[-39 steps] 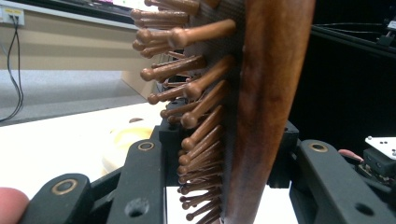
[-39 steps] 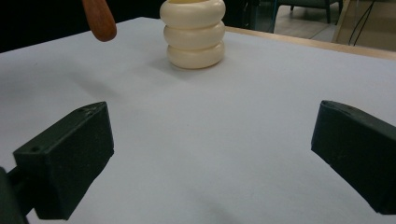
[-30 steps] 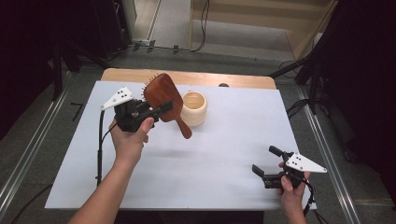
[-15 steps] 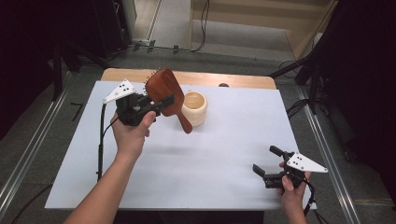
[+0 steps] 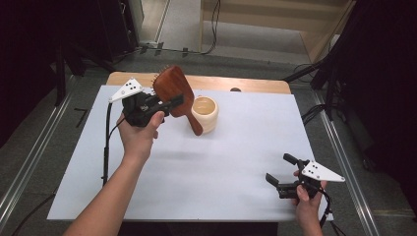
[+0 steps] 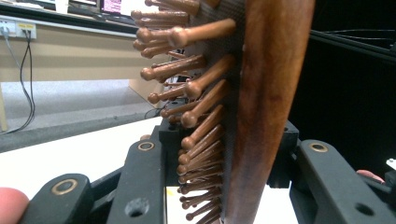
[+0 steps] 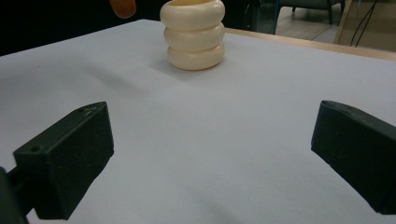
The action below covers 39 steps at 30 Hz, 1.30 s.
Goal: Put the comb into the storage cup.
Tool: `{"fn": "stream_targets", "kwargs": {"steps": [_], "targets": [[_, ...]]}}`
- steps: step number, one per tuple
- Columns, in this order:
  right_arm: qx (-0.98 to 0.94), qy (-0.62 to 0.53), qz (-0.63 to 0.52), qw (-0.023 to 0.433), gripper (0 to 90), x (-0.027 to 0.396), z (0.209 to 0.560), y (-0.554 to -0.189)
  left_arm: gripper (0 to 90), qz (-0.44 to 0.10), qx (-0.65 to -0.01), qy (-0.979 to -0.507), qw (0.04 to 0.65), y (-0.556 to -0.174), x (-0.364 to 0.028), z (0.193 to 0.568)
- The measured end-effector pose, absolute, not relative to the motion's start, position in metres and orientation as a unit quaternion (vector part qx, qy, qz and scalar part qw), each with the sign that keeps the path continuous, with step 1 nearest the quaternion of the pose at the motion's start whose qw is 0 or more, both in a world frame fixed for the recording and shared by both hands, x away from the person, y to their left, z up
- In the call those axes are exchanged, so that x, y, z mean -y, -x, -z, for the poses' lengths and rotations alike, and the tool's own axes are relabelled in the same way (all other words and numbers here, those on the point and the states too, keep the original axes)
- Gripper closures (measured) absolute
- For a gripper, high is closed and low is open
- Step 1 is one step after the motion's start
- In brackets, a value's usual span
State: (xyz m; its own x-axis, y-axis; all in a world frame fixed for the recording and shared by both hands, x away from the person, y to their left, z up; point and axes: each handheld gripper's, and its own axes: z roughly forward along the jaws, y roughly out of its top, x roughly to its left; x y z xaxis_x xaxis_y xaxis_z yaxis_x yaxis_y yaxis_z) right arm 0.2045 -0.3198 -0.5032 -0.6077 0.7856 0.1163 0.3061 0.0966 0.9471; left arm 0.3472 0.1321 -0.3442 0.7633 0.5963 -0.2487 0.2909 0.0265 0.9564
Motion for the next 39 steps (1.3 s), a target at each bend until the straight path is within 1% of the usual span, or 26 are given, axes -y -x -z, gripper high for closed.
{"fn": "stream_targets", "kwargs": {"steps": [18,39], "targets": [[-0.71,-0.385,-0.549,0.214,0.0,0.32,0.505,-0.206,60.1,-0.125,-0.321,-0.684,0.644,-0.361,-0.127,0.338],[-0.711,-0.387,-0.549,0.21,0.0,0.322,0.508,-0.207,60.1,-0.134,-0.321,-0.677,0.648,-0.388,-0.123,0.336]]}}
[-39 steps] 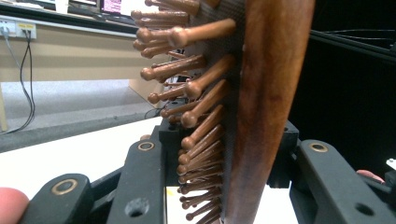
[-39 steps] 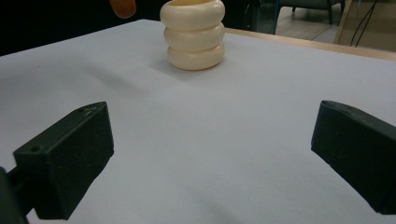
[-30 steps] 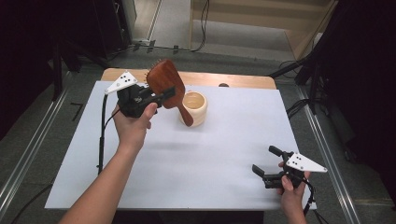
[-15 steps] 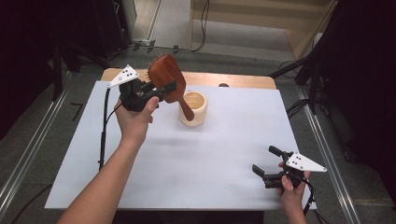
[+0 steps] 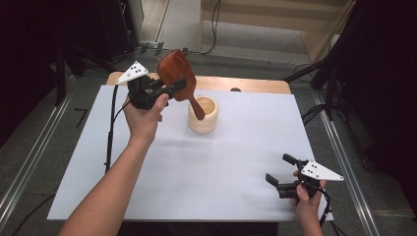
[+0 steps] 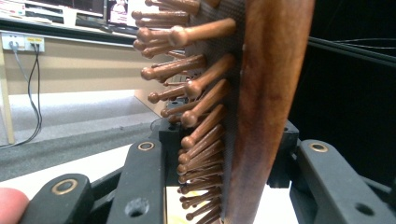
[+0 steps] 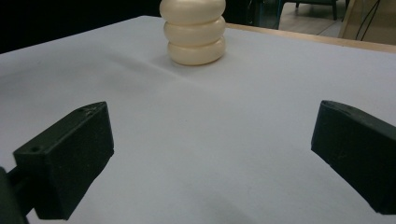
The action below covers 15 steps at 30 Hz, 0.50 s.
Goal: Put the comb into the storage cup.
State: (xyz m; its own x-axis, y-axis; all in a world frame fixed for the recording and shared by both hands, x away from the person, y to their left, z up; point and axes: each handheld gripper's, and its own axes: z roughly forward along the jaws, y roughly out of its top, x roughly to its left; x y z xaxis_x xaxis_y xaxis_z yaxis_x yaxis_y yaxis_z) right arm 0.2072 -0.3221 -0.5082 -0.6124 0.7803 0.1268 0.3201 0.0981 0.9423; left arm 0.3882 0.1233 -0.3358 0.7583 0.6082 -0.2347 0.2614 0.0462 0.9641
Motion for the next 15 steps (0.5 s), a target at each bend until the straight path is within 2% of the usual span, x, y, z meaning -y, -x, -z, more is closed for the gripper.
{"fn": "stream_targets", "kwargs": {"steps": [15], "targets": [[-0.711,-0.386,-0.55,0.208,0.0,0.322,0.509,-0.208,60.1,-0.132,-0.335,-0.665,0.654,-0.402,-0.123,0.336]]}}
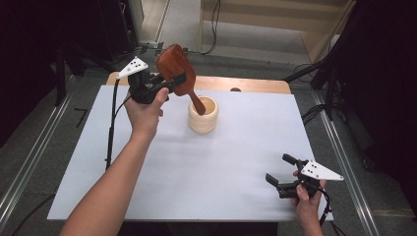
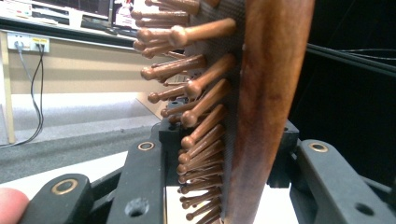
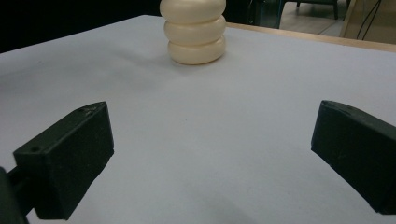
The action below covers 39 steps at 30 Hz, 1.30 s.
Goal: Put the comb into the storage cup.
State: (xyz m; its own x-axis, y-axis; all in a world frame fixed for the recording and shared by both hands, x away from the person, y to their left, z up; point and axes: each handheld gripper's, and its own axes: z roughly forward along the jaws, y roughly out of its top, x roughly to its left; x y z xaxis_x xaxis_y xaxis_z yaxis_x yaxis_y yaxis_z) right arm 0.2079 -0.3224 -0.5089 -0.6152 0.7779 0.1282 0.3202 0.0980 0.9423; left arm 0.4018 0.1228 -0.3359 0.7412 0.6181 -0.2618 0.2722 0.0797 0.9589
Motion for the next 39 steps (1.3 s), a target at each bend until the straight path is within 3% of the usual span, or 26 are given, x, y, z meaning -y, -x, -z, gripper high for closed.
{"fn": "stream_targets", "kwargs": {"steps": [39], "targets": [[-0.713,-0.381,-0.552,0.205,0.0,0.323,0.51,-0.209,59.9,-0.156,-0.343,-0.666,0.644,-0.419,-0.097,0.365]]}}
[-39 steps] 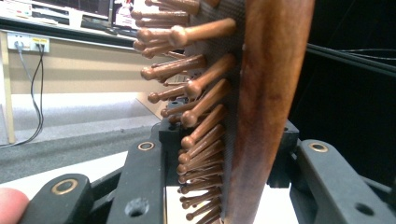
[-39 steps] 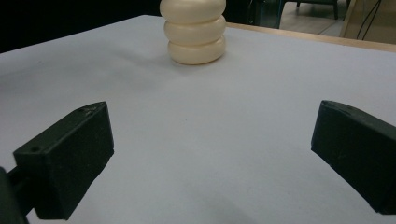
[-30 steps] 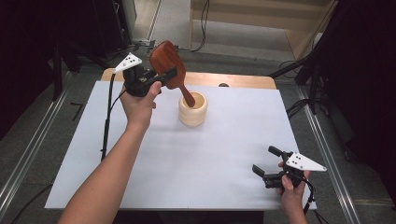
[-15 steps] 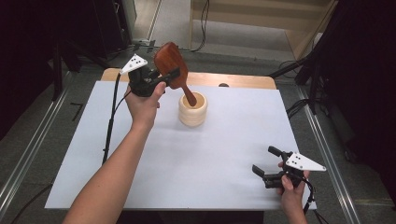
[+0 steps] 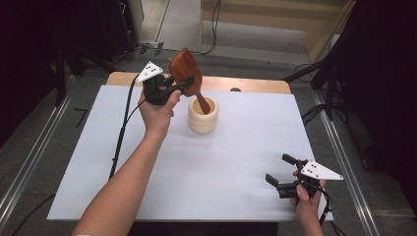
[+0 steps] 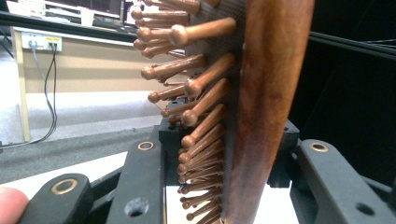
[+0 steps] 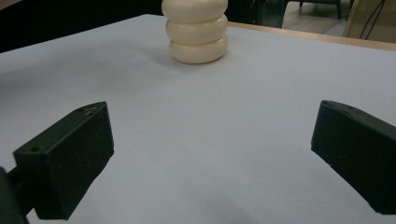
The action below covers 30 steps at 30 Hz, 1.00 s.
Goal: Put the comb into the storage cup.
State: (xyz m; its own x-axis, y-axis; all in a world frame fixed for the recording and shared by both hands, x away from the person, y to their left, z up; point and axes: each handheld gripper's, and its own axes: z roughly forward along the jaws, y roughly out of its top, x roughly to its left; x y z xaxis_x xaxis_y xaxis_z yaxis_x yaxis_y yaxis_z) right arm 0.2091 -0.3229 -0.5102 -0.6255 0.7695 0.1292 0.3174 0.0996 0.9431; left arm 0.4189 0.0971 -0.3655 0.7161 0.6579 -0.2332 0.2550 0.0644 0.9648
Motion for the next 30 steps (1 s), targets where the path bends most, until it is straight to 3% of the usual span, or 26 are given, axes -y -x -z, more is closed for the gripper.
{"fn": "stream_targets", "kwargs": {"steps": [30], "targets": [[-0.712,-0.382,-0.554,0.201,0.0,0.324,0.511,-0.21,59.8,-0.157,-0.362,-0.667,0.632,-0.423,-0.086,0.399]]}}
